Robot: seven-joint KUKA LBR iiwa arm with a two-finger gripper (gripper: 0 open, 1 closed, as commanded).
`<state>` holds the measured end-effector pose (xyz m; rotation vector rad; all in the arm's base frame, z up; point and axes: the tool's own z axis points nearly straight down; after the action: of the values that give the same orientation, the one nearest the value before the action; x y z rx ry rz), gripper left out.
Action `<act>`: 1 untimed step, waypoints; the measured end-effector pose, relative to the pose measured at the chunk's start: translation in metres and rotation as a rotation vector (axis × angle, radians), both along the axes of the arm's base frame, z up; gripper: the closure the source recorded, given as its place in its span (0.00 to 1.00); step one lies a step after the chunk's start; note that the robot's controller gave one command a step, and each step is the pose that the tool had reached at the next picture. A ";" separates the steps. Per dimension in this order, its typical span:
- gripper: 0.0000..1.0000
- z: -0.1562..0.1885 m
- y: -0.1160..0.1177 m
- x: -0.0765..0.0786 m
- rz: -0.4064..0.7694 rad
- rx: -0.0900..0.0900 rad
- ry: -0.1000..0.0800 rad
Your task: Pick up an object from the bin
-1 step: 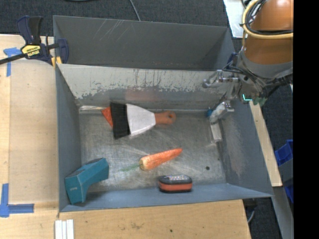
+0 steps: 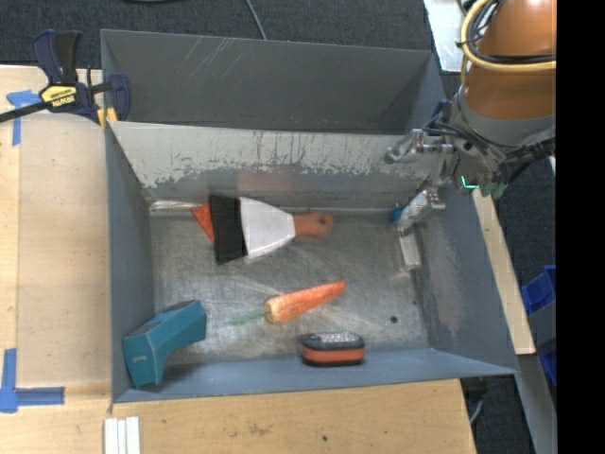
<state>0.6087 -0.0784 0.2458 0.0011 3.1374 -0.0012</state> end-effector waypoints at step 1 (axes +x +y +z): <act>0.00 -0.047 0.021 -0.002 0.058 -0.001 -0.006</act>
Offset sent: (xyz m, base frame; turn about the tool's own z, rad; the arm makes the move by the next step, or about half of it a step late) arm -0.0408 0.0603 -0.1101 -0.1719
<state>0.6065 -0.0579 0.1987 -0.0897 3.1305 -0.0029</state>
